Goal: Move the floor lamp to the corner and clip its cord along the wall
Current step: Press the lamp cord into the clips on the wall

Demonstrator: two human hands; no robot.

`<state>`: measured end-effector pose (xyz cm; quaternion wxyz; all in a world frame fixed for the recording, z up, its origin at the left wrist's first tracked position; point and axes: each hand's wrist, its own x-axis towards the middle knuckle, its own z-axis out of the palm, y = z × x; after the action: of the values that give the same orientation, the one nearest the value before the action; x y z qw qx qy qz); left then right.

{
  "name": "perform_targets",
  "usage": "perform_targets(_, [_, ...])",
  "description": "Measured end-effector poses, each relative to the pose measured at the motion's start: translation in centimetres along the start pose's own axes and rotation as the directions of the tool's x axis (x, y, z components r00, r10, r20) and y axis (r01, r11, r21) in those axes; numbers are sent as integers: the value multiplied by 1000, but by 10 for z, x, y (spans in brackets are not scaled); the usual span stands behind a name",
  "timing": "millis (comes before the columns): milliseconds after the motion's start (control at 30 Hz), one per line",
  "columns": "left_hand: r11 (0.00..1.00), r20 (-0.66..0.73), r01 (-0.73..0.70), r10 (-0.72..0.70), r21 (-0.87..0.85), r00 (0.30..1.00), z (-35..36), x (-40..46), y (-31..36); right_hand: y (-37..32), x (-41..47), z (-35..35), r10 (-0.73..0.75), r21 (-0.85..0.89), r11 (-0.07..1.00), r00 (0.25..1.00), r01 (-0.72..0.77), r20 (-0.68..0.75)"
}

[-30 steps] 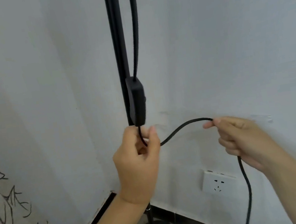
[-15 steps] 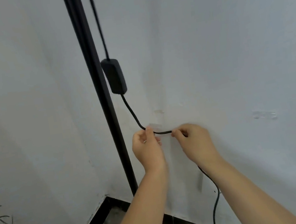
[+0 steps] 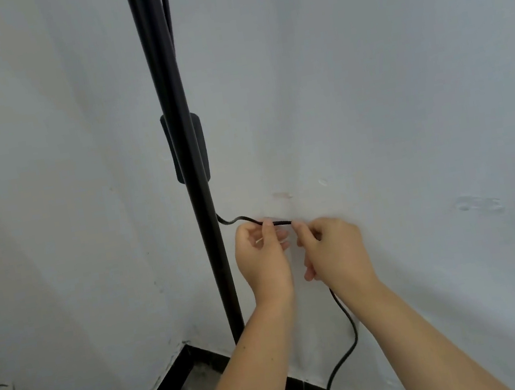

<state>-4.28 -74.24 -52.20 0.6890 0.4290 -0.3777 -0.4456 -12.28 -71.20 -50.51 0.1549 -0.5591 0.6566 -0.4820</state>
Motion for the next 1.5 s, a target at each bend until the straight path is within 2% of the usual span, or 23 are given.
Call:
perform_targets(133, [996,10,59,-59,-72,998,0,-4,-8,18,-9,-9,164,187,967,983,-176,78])
perform_targets(200, [991,14,100,-100,-93,995,-4,-9,-14,23,-13,-10,195,196,958,977,-209,89])
perform_targets(367, [997,18,19,-18,-74,1000,-5,-6,-10,10,-11,-13,44,105,994,997,-38,-57])
perform_targets(467, [998,60,-1,5,-57,998,-1,-3,-5,-3,-4,-14,-58,23,998,994,61,-90])
perform_targets(600, [1000,56,24,-24,-12,998,1,-1,-5,-5,2,-10,-62,-98,994,995,55,-73])
perform_targets(700, [998,51,57,-57,-6,997,0,-3,-7,3,-4,-10,6,-116,993,1000,-8,-12])
perform_targets(833, [990,66,91,-84,-110,994,1,-4,-5,15,-16,-19,144,59,986,978,-154,148])
perform_targets(933, [978,95,101,-84,-180,992,3,-4,-5,23,-29,-60,224,151,946,917,-285,331])
perform_targets(1000, [968,122,123,-98,-221,988,4,-2,-8,29,-44,-101,239,119,947,904,-297,353])
perform_targets(1100, [959,122,132,-104,-250,987,6,2,-9,34,-65,-151,231,30,970,956,-240,179])
perform_targets(1167, [955,112,131,-104,-267,988,7,4,-9,39,-75,-170,184,56,982,981,-181,-57])
perform_targets(1233, [952,103,128,-103,-279,989,8,4,-9,41,-79,-181,123,65,992,956,-110,-268])
perform_targets(1333, [952,93,126,-104,-278,990,10,3,-9,39,-77,-188,70,29,998,928,-64,-365])
perform_targets(1500, [953,76,135,-118,-270,990,11,1,-9,39,-62,-188,91,20,996,896,-91,-435])
